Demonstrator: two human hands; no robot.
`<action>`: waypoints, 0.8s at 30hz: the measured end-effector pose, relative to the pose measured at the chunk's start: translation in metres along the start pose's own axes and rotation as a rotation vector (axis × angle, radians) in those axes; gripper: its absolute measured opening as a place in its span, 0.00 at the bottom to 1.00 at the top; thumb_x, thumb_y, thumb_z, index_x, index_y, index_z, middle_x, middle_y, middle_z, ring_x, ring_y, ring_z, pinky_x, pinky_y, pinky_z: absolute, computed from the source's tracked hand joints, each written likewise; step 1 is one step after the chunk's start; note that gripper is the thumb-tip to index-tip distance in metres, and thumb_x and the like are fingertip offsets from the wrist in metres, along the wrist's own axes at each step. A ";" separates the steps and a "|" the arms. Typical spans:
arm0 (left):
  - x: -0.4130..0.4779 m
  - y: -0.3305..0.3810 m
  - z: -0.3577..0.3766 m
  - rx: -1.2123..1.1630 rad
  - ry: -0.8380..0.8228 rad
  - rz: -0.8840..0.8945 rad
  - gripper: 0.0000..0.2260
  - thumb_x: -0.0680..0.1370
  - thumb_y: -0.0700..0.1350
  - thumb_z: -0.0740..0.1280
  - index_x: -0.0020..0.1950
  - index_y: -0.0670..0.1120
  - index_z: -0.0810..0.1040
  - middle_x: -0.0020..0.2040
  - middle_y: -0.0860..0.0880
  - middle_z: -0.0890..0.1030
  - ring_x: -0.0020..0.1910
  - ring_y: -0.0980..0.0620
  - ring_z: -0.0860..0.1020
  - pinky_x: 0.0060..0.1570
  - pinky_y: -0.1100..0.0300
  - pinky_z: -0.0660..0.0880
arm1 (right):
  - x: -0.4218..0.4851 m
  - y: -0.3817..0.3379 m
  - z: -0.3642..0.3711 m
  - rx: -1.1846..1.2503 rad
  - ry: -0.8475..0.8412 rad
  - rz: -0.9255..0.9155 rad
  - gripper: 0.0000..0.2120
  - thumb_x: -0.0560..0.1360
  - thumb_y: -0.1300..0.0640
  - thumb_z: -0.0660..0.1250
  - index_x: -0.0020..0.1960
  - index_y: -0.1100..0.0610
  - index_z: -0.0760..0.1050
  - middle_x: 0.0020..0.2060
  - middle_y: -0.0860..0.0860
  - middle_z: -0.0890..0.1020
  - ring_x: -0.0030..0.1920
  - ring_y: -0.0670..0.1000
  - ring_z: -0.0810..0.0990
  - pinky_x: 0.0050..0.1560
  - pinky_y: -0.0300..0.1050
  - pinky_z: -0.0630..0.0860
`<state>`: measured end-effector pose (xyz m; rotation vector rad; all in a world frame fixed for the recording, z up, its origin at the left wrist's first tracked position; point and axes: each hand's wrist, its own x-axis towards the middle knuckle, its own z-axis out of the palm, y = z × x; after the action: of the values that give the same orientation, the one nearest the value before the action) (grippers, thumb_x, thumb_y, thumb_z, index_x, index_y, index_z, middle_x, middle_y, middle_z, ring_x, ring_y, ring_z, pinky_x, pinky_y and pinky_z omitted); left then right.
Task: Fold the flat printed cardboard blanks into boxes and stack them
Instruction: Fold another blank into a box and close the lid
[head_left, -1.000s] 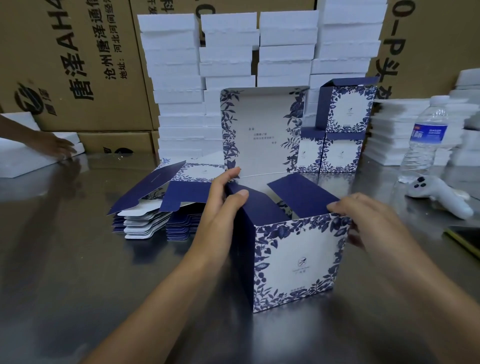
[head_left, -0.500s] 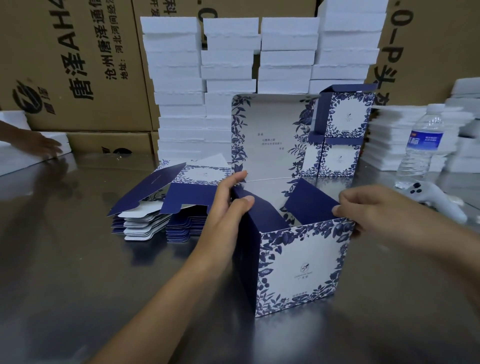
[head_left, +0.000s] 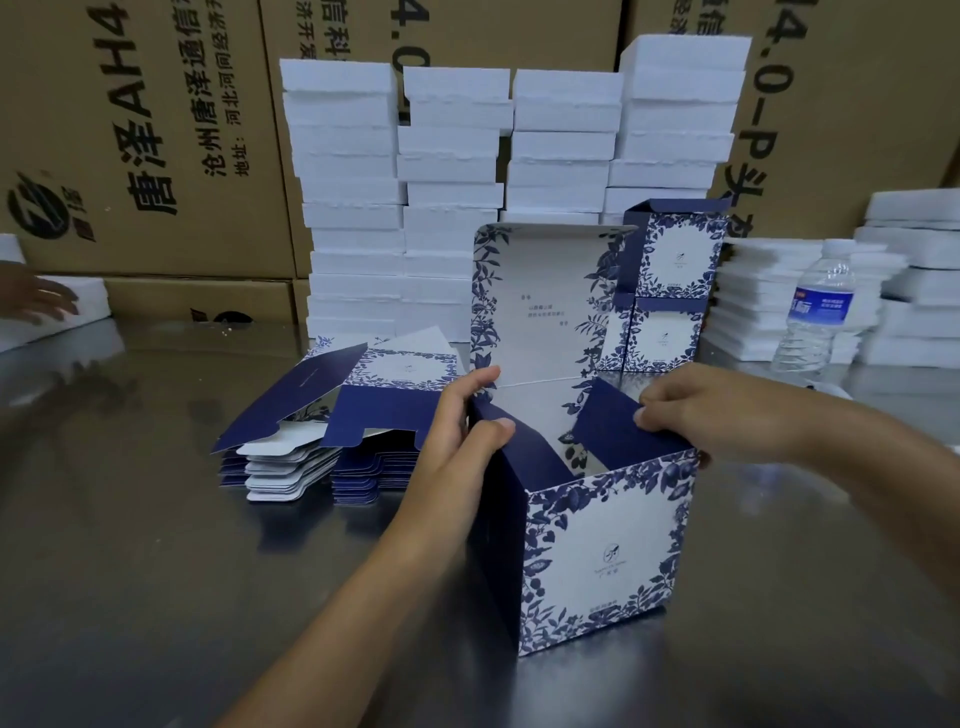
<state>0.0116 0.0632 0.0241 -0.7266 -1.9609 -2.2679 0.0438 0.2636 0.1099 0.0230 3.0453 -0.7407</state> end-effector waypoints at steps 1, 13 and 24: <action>0.001 0.000 -0.001 -0.001 0.002 -0.001 0.18 0.68 0.49 0.62 0.55 0.65 0.75 0.44 0.72 0.76 0.49 0.68 0.75 0.57 0.61 0.70 | 0.001 0.001 0.000 -0.003 -0.002 -0.001 0.18 0.79 0.56 0.59 0.31 0.56 0.65 0.27 0.53 0.69 0.23 0.46 0.68 0.28 0.35 0.65; -0.003 0.002 0.000 -0.072 -0.047 -0.036 0.17 0.71 0.46 0.62 0.55 0.63 0.76 0.44 0.61 0.79 0.46 0.56 0.77 0.50 0.60 0.73 | 0.021 -0.003 0.008 0.241 0.047 0.021 0.15 0.77 0.62 0.60 0.32 0.55 0.62 0.24 0.51 0.63 0.22 0.46 0.59 0.22 0.36 0.57; -0.002 0.002 0.000 -0.097 -0.068 -0.047 0.19 0.67 0.47 0.61 0.55 0.62 0.77 0.41 0.52 0.76 0.34 0.58 0.73 0.35 0.69 0.70 | 0.031 -0.003 0.019 0.399 0.091 0.131 0.09 0.76 0.55 0.61 0.38 0.57 0.69 0.30 0.55 0.69 0.25 0.49 0.66 0.26 0.37 0.61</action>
<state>0.0142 0.0617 0.0254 -0.7847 -1.9279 -2.4117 0.0129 0.2524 0.0944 0.2619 2.8828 -1.3514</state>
